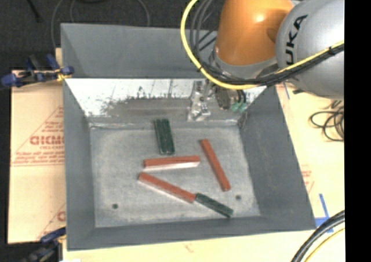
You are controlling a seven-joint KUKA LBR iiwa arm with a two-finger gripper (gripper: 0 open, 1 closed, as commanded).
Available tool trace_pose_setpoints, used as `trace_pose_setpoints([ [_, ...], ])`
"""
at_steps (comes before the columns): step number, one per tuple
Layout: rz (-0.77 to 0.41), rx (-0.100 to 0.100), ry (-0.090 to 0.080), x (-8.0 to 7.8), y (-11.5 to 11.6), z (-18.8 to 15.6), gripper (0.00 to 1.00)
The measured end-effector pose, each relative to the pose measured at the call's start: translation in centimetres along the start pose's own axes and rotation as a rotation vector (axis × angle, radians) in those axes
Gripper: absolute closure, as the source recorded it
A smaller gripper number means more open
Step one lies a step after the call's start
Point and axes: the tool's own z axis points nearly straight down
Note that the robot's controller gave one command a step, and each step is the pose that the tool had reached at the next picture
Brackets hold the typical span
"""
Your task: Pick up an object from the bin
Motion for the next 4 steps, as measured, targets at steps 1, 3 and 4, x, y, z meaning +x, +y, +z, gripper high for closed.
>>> trace_pose_setpoints([
  [1, 0.0, 0.0, 0.008, 0.2, 0.0, 0.4, 1.0],
  [3, -0.088, -0.002, 0.008, 0.2, 0.1, 8.9, 0.0],
  [4, -0.221, -0.002, -0.009, 2.2, -0.1, 17.5, 1.0],
])
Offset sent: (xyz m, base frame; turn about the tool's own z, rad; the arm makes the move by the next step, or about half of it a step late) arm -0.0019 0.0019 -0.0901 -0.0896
